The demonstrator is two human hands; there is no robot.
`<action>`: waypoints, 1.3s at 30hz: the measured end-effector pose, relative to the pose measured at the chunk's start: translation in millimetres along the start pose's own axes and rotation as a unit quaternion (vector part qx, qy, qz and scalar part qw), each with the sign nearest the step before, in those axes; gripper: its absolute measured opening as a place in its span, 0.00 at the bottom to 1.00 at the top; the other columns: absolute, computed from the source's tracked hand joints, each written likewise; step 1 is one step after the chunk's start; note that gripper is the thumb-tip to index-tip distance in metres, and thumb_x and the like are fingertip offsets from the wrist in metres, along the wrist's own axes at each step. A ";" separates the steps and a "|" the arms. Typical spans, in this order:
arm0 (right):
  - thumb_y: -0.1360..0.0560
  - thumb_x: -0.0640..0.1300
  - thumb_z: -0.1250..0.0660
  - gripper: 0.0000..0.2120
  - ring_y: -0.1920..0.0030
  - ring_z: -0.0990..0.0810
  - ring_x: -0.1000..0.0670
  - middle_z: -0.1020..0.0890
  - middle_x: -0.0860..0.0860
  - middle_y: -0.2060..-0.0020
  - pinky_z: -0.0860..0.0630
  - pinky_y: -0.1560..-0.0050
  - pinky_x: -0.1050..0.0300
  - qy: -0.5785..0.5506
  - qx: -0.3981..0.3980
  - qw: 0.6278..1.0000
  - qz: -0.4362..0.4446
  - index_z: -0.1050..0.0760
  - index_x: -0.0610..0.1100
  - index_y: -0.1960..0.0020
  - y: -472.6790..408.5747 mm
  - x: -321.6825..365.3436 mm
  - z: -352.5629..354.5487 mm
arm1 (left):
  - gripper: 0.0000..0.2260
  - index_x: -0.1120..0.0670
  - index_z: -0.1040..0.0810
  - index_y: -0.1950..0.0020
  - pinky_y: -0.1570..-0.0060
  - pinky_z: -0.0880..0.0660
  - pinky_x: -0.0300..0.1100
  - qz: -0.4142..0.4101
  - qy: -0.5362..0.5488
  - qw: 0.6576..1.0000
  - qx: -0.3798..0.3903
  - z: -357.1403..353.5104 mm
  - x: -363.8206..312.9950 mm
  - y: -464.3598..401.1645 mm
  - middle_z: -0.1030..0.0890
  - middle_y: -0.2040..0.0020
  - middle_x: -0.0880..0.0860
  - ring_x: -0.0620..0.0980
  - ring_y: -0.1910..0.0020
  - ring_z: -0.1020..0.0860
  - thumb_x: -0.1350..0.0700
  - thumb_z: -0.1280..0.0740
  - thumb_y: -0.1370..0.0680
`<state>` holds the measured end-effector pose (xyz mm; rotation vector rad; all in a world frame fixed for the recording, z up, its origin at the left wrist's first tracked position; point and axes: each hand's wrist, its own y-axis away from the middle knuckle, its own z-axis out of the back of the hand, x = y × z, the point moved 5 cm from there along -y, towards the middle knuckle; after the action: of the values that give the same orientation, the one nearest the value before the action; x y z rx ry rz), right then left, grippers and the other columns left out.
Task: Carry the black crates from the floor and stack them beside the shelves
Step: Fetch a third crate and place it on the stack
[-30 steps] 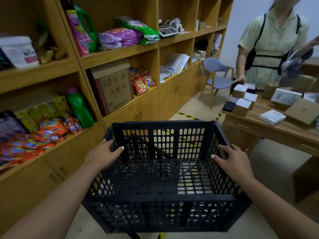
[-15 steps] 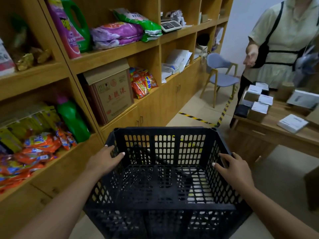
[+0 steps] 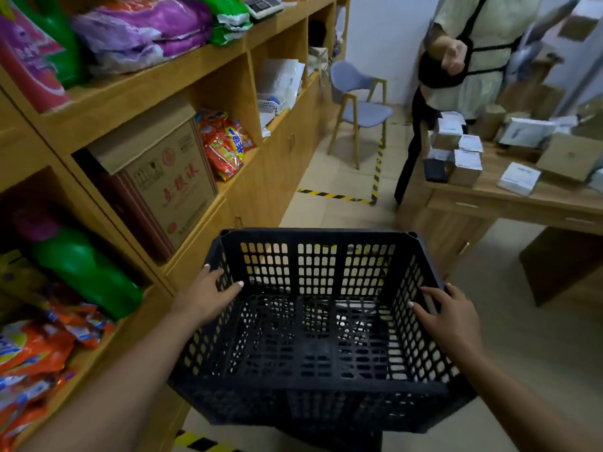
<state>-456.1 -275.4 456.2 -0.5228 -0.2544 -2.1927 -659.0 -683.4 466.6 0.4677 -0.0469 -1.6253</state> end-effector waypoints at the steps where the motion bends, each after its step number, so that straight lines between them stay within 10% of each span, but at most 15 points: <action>1: 0.28 0.57 0.30 0.23 0.32 0.31 0.38 0.30 0.39 0.31 0.29 0.38 0.44 -0.001 -0.007 1.000 -0.008 0.23 0.49 0.37 5.2 2.8 -5.2 | 0.37 0.48 0.39 0.24 0.35 0.33 0.52 -0.007 0.000 1.000 0.003 -0.4 4.0 -7.2 0.47 0.21 0.50 0.54 0.26 0.38 0.29 0.44 0.27; 14: 0.27 0.53 0.29 0.22 0.29 0.35 0.41 0.32 0.41 0.29 0.28 0.37 0.42 -0.016 -0.026 0.997 -0.072 0.24 0.47 0.36 54.5 4.6 -46.2 | 0.32 0.47 0.37 0.25 0.39 0.30 0.50 -0.070 -0.013 0.997 0.009 -31.9 39.9 -34.0 0.45 0.21 0.48 0.55 0.28 0.34 0.33 0.41 0.25; 29: 0.26 0.50 0.30 0.31 0.26 0.39 0.43 0.46 0.44 0.23 0.30 0.34 0.45 0.002 0.044 0.999 -0.017 0.36 0.51 0.26 81.2 -17.5 -58.6 | 0.33 0.40 0.52 0.22 0.34 0.34 0.55 -0.039 -0.068 0.997 0.025 -60.1 55.3 -4.2 0.63 0.21 0.48 0.63 0.27 0.45 0.35 0.42 0.24; 39: 0.25 0.54 0.32 0.33 0.40 0.22 0.42 0.49 0.47 0.22 0.23 0.55 0.54 0.030 0.076 0.995 -0.062 0.42 0.55 0.24 76.7 -17.5 -61.5 | 0.28 0.43 0.39 0.24 0.37 0.31 0.56 -0.056 0.016 0.998 -0.040 -55.9 61.4 1.8 0.51 0.20 0.49 0.63 0.29 0.39 0.44 0.36 0.22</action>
<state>-403.5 -332.7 393.5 -0.3643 -0.4272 -2.2828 -641.3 -729.0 399.5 0.4421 0.0686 -1.7213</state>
